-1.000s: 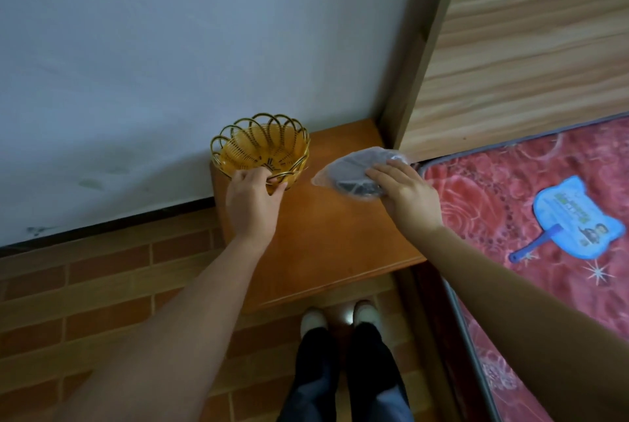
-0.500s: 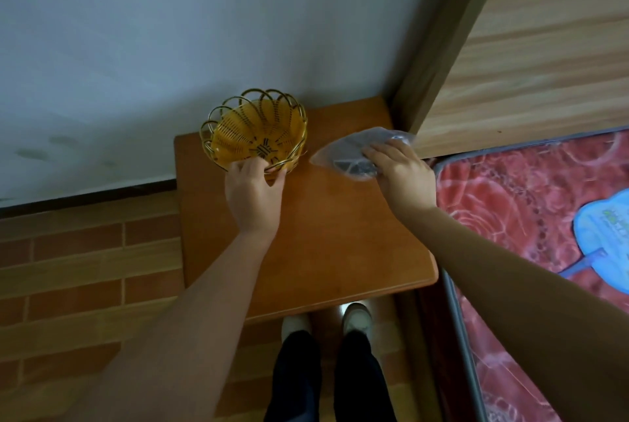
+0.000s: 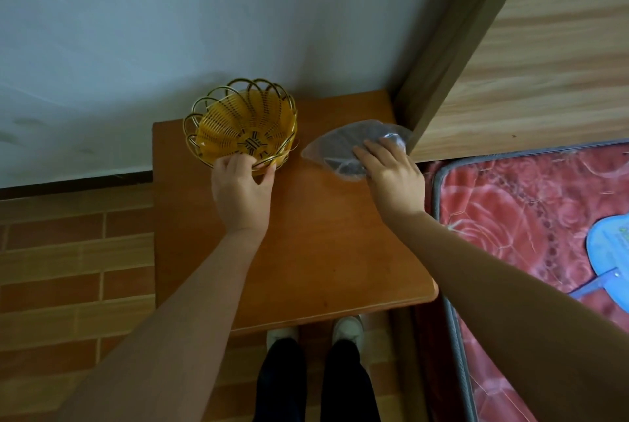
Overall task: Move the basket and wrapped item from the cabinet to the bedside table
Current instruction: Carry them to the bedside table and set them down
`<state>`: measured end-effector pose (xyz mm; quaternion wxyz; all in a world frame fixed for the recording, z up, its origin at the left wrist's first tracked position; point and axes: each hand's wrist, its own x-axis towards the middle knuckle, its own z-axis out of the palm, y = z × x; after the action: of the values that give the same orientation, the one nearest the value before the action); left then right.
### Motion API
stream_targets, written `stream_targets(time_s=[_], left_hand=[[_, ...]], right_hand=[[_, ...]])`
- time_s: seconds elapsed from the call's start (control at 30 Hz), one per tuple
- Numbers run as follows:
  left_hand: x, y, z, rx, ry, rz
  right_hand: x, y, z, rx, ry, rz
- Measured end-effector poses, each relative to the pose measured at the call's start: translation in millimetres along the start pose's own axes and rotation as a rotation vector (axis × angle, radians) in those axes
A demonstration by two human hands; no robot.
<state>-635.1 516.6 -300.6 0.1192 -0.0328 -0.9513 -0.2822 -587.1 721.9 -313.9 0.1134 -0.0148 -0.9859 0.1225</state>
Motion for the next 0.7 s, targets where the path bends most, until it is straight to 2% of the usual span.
stream_targets(time_s=[0.57, 0.7], left_hand=[[-4, -16, 8, 0.008, -0.021, 0.061], [-6, -18, 10, 0.026, -0.025, 0.062]], right_hand=[[-2, 9, 19, -0.119, -0.415, -0.016], [3, 7, 23, -0.128, -0.445, 0.0]])
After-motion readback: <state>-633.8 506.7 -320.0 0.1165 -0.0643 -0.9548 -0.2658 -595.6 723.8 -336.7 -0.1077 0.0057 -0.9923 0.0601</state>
